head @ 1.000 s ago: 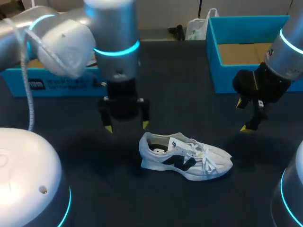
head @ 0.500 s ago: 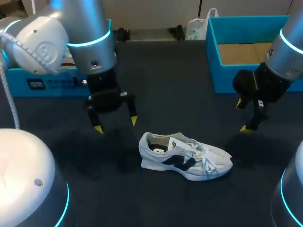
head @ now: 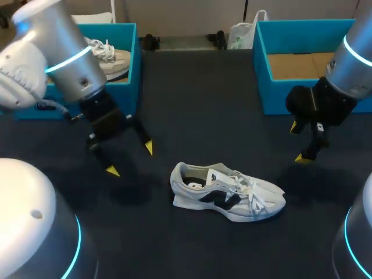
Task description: Take the shoe out of the shoebox, open the shoe tongue, remove and reinsert the insole, then place the shoe into the shoebox
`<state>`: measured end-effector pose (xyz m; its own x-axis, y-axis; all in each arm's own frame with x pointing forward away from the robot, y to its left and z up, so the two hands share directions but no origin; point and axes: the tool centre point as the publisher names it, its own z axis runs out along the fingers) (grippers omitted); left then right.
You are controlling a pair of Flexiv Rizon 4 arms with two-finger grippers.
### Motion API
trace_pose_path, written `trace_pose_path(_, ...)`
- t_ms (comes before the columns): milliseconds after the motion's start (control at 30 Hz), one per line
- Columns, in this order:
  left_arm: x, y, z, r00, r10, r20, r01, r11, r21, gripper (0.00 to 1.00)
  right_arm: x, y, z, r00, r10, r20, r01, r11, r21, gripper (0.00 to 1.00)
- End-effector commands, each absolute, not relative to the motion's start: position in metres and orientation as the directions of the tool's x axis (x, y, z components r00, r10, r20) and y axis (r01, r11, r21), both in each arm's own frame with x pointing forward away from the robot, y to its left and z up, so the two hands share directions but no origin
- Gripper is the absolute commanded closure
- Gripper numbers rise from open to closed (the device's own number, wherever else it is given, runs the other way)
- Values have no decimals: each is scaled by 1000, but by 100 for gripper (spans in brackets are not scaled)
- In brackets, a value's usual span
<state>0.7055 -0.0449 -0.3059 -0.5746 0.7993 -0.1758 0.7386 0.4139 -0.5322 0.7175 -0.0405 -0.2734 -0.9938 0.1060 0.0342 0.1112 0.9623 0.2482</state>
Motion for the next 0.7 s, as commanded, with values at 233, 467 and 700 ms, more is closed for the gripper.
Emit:
trace_pose_path(233, 709, -38, -328, -767, 583, -267, 603, 513, -611, 0, 717, -40, -274, -994, 107, 34, 112, 963, 247, 0)
trace_pose_path(467, 716, -26, -362, -849, 465, -251, 452, 394, -800, 0, 717, -40, -274, -994, 107, 34, 112, 963, 247, 0)
trace_pose_path(700, 707, -20, -367, -904, 354, -238, 362, 343, -867, 0, 717, -40, -274, -994, 107, 34, 112, 963, 247, 0)
